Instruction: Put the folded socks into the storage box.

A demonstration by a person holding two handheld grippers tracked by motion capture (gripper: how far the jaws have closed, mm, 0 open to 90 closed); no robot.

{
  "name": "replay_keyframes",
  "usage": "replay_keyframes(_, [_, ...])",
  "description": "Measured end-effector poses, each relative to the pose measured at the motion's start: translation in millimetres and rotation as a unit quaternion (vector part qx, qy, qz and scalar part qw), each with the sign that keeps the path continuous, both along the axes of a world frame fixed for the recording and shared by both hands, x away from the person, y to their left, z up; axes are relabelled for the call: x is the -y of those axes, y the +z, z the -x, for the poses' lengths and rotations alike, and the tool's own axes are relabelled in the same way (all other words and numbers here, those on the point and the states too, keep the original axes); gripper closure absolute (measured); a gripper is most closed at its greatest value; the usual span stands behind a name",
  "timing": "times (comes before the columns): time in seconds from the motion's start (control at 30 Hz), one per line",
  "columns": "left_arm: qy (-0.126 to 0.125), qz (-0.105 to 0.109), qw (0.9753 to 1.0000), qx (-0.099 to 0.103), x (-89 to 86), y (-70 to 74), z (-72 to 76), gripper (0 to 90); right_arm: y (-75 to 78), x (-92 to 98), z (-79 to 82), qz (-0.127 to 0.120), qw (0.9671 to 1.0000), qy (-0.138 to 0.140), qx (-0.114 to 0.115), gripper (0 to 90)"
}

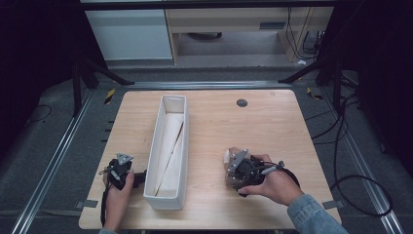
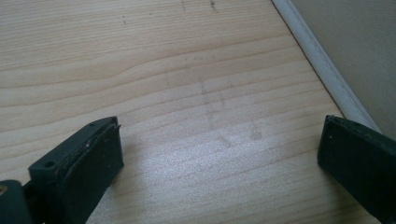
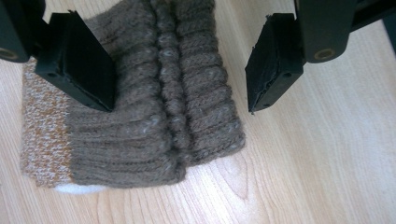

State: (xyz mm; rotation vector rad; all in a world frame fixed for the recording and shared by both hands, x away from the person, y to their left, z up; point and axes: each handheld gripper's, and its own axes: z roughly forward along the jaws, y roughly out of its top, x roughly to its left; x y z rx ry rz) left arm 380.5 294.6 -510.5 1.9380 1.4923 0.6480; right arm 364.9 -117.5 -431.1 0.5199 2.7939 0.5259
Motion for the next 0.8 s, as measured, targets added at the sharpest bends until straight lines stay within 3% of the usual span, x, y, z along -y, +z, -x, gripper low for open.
replay_keyframes(0.8, [0.0,-0.001,1.0,0.0,0.2,0.0,0.1,0.0,-17.2,0.1,-1.3,0.023,0.9987,0.002,0.046,25.6])
